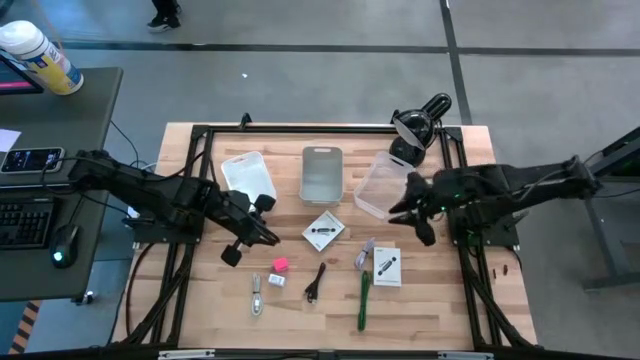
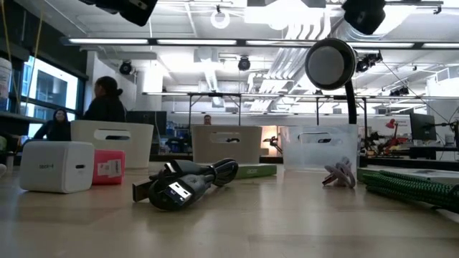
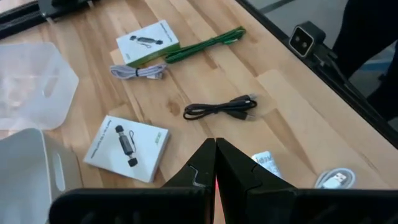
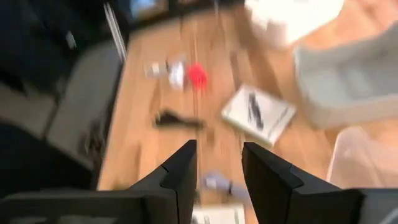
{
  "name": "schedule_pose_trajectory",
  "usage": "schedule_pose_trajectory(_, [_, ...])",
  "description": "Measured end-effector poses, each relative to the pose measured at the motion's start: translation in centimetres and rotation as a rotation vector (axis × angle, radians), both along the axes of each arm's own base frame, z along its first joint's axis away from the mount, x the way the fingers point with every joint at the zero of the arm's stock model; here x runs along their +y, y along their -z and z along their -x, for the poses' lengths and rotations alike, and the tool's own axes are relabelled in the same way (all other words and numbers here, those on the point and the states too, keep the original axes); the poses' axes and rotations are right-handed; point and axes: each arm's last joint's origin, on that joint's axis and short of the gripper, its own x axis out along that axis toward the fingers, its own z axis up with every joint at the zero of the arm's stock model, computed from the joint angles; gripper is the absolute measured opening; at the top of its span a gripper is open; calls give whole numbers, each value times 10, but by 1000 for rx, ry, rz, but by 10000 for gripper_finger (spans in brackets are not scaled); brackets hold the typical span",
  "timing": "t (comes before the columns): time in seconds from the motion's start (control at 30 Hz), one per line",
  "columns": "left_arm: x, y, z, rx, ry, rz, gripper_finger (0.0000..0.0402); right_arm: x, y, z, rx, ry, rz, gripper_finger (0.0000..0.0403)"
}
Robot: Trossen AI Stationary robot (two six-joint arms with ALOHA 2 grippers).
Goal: Pick and place items into bin
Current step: Put the top white charger cable into the transparent bin
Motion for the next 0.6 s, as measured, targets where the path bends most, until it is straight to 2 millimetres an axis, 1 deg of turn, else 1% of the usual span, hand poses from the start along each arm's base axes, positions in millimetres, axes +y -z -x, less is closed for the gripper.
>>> schedule_pose_trajectory(0.13, [0, 0, 0, -1, -4, -17, 1, 16, 13, -14, 145, -107, 86, 119])
schedule_pose_trajectory(0.23, [1, 0, 0, -3, -19, -30, 1, 29, 28, -28, 191, -182, 165, 119])
schedule_pose_trajectory(0.3, [1, -1, 1, -6, -17, -34, 1, 34, 36, -37, 206, -195, 214, 119])
schedule_pose_trajectory(0.47, [2, -3, 9, 7, -11, -49, 1, 37, 50, -58, 207, -194, 273, 119])
schedule_pose_trajectory(0.6, [6, -14, 24, -43, -58, -100, 1, 39, 63, -67, 252, -245, 290, 119])
